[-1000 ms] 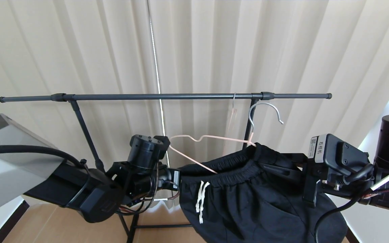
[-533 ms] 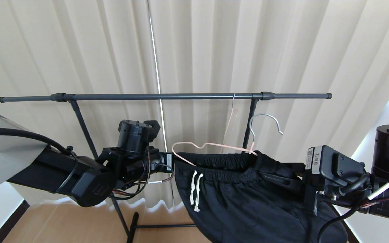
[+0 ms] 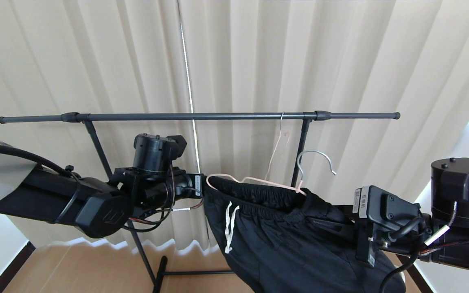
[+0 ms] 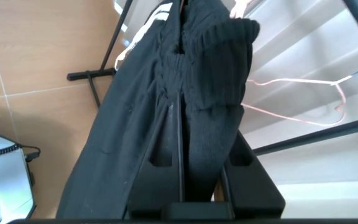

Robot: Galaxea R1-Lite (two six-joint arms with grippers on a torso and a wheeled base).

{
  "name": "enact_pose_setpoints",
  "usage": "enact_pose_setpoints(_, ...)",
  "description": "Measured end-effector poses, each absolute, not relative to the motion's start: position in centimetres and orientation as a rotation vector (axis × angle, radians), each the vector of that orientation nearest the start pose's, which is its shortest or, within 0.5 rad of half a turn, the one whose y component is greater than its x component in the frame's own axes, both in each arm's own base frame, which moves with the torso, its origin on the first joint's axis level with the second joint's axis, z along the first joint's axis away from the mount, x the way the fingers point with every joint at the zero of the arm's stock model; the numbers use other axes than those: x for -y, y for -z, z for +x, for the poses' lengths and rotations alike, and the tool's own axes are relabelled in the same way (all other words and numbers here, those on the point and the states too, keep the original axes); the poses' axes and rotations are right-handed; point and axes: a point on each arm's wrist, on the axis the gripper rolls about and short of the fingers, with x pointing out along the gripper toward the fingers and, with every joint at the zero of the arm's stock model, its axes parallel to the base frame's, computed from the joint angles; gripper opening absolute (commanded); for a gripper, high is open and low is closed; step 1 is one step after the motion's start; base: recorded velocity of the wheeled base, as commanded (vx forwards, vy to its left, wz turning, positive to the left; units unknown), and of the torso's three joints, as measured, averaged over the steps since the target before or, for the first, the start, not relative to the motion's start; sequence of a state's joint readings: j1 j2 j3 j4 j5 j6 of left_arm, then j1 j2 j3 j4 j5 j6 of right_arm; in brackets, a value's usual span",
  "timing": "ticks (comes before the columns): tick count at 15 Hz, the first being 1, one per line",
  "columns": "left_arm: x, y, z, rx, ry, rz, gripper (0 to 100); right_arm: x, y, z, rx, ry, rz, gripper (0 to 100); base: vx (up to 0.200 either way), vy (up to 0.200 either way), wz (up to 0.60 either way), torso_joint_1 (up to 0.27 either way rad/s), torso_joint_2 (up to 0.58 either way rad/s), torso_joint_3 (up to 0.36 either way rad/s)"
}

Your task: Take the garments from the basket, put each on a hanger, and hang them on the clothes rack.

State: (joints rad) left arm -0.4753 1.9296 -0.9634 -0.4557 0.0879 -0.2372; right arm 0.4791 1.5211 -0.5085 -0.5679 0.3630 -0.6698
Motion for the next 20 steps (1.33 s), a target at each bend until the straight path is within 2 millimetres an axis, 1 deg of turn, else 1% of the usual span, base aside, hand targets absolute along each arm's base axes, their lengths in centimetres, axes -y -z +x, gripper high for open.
enact_pose_setpoints(4, 16.1, -15.3, 31.2, -0.536, 0.331, -0.051, 0, -11.8, -13.9, 20.9, -0.202, -0.958, -0.646, 0, 0.000, 0.000, 0.00, 0.000, 0.00, 0.000)
enact_pose_setpoints(6, 16.3, -16.1, 30.7, -0.522, 0.351, -0.030, 0, -11.9, -13.6, 21.1, -0.213, -0.960, -0.647, 0, 0.000, 0.000, 0.00, 0.000, 0.00, 0.000)
enact_pose_setpoints(9, 17.0, -16.7, 29.5, -0.530, 0.375, 0.014, 0, -12.1, -13.1, 21.4, -0.231, -0.960, -0.650, 0, 0.000, 0.000, 0.00, 0.000, 0.00, 0.000)
enact_pose_setpoints(11, 17.7, -17.3, 28.3, -0.534, 0.397, 0.051, 0, -12.5, -12.7, 21.7, -0.249, -0.942, -0.663, 0, 0.000, 0.000, 0.00, 0.000, 0.00, 0.000)
enact_pose_setpoints(13, 18.0, -18.0, 27.5, -0.532, 0.415, 0.072, 0, -12.7, -12.3, 21.9, -0.263, -0.948, -0.666, 0, 0.000, 0.000, 0.00, 0.000, 0.00, 0.000)
enact_pose_setpoints(17, 18.7, -20.4, 25.9, -0.532, 0.450, 0.091, 0, -13.2, -11.4, 22.2, -0.297, -0.967, -0.669, 0, 0.000, 0.000, 0.00, 0.000, 0.00, 0.000)
enact_pose_setpoints(20, 18.8, -22.1, 25.1, -0.508, 0.469, 0.086, 0, -13.5, -10.9, 22.5, -0.315, -0.975, -0.670, 0, 0.000, 0.000, 0.00, 0.000, 0.00, 0.000)
